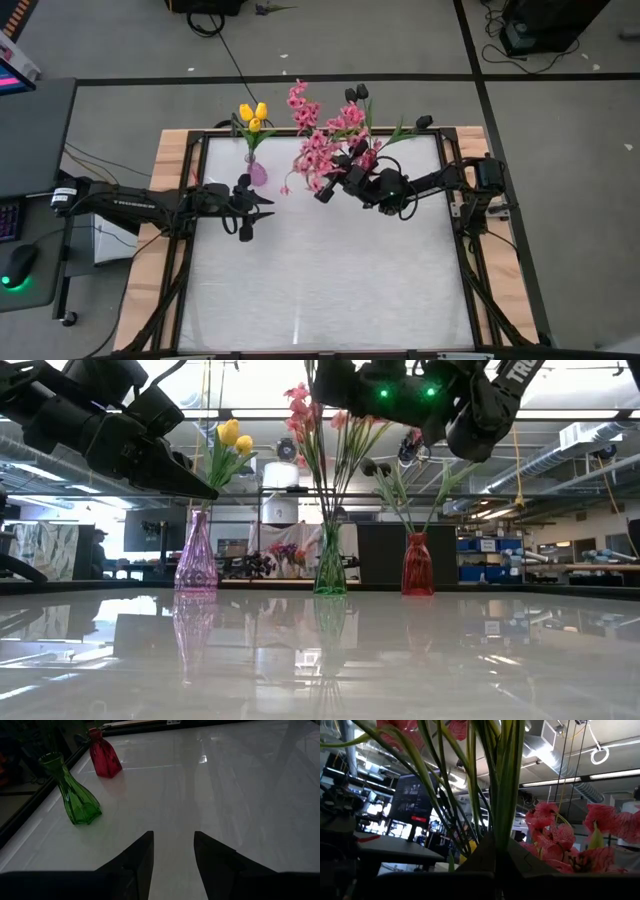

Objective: Sort flowers into vase by color
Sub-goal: Put the pink flower into the green vase

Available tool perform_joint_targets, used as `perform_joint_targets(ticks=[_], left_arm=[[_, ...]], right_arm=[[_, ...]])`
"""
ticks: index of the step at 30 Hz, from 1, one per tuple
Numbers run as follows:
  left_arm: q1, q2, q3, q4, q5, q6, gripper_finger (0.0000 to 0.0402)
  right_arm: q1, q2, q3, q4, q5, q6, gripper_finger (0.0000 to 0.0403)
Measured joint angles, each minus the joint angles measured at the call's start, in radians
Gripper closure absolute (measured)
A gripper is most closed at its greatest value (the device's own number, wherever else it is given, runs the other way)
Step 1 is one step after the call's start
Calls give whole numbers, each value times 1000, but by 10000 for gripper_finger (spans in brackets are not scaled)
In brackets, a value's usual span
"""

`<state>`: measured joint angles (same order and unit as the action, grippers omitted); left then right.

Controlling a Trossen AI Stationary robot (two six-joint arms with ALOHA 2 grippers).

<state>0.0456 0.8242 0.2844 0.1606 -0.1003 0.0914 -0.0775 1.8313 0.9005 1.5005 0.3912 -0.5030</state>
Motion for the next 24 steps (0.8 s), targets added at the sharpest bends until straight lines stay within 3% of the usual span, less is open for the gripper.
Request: perform_joint_targets(ticks=[24], left_arm=[[0,0,0,0,0,0,255]], right_arm=[[-21,0,-5,-66,-7,57,390]])
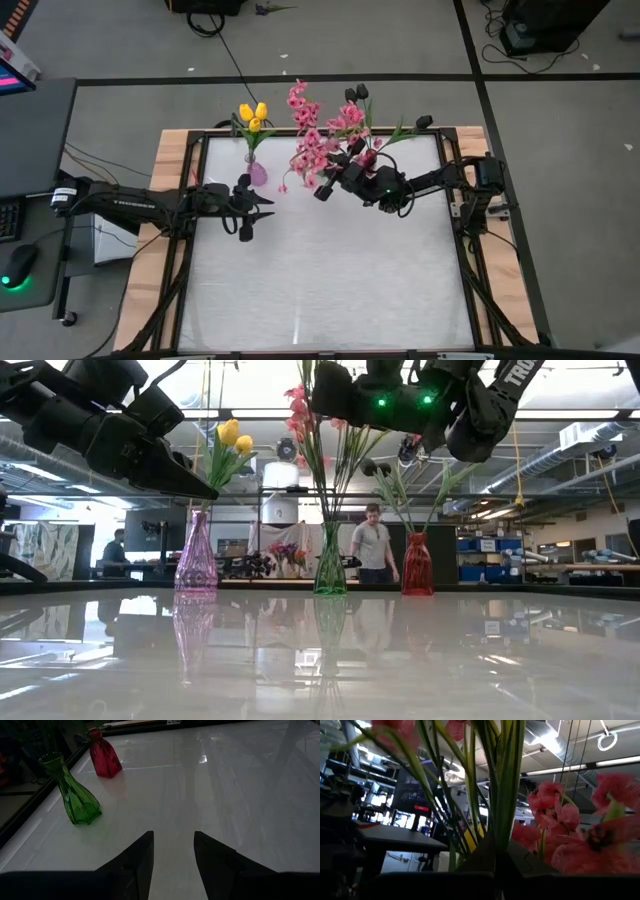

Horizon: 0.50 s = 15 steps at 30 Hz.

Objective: Sort flowers into vase by color
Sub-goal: Put the pink flower into the green vase

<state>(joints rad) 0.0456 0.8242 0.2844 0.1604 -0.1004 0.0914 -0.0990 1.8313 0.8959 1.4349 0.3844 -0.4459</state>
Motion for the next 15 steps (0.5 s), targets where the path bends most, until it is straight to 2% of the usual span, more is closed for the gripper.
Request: perform_joint_targets(ticks=[15], left_arm=[[0,0,0,0,0,0,255]], right_arm=[[-8,0,0,-58,40,5,390]])
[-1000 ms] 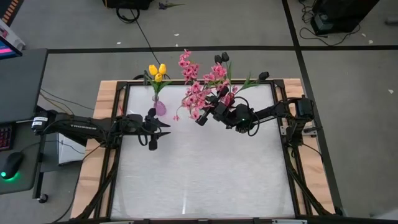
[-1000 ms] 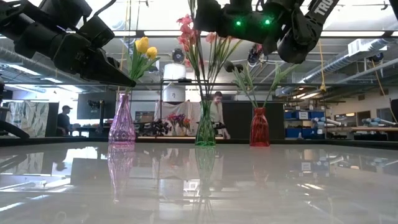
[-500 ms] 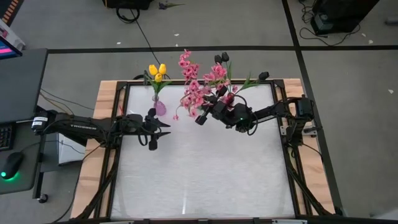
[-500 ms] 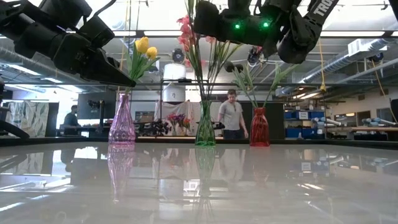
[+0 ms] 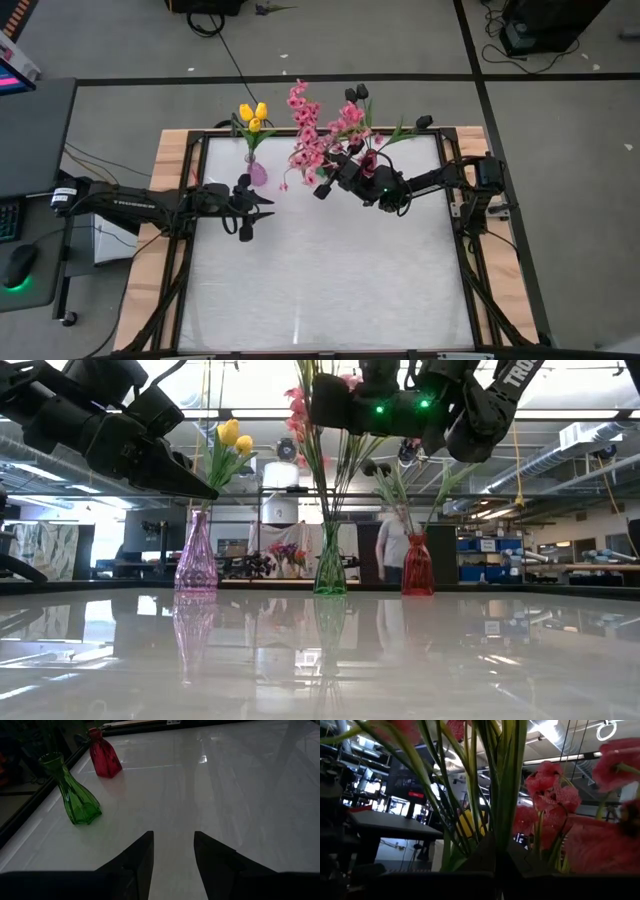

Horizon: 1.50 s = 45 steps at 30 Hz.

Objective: Sort flowers into vase by color
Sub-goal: Put the pink flower into the green vase

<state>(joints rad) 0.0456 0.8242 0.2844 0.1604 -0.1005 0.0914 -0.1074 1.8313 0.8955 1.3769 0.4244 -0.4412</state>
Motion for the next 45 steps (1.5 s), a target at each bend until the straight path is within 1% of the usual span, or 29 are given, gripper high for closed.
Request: perform_joint_targets(ticks=[5,14,28,38,45], left_arm=[[0,0,0,0,0,0,255],[0,0,0,0,0,0,255],[0,0,0,0,0,0,255],[0,0,0,0,0,0,255],[0,0,0,0,0,0,255]], right_arm=[[0,0,0,-8,5,0,390],[0,0,0,-27,52,-9,390],[-6,0,0,4,61,-25,390],[-5,0,0,13,139,-69,390],[-6,0,0,13,162,-89,390]])
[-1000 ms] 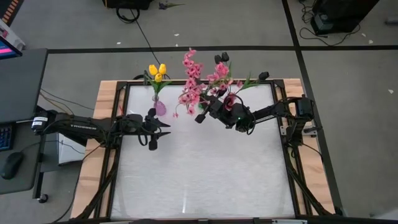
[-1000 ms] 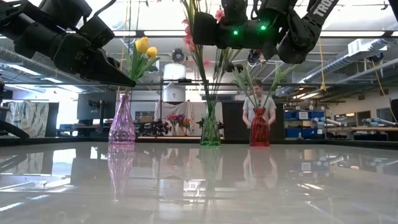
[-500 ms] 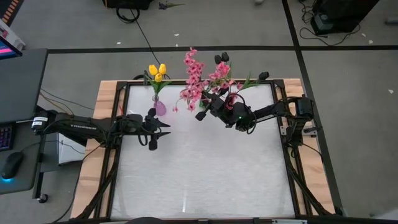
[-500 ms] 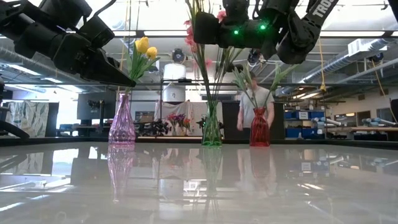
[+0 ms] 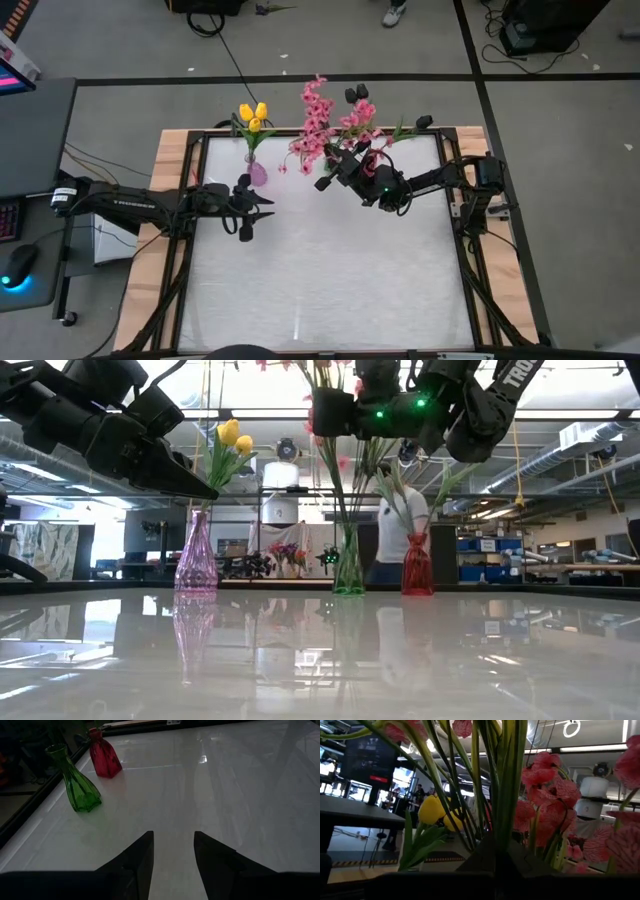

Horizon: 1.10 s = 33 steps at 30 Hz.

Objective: Sort flowers into vase by color
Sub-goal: Put the pink flower into the green vase

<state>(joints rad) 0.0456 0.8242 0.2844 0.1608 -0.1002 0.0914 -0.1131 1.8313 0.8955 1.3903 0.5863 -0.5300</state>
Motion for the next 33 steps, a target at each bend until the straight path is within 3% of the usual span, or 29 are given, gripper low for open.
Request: perform_joint_targets(ticks=[33], left_arm=[[0,0,0,0,0,0,255]], right_arm=[[0,0,9,26,85,-6,380]])
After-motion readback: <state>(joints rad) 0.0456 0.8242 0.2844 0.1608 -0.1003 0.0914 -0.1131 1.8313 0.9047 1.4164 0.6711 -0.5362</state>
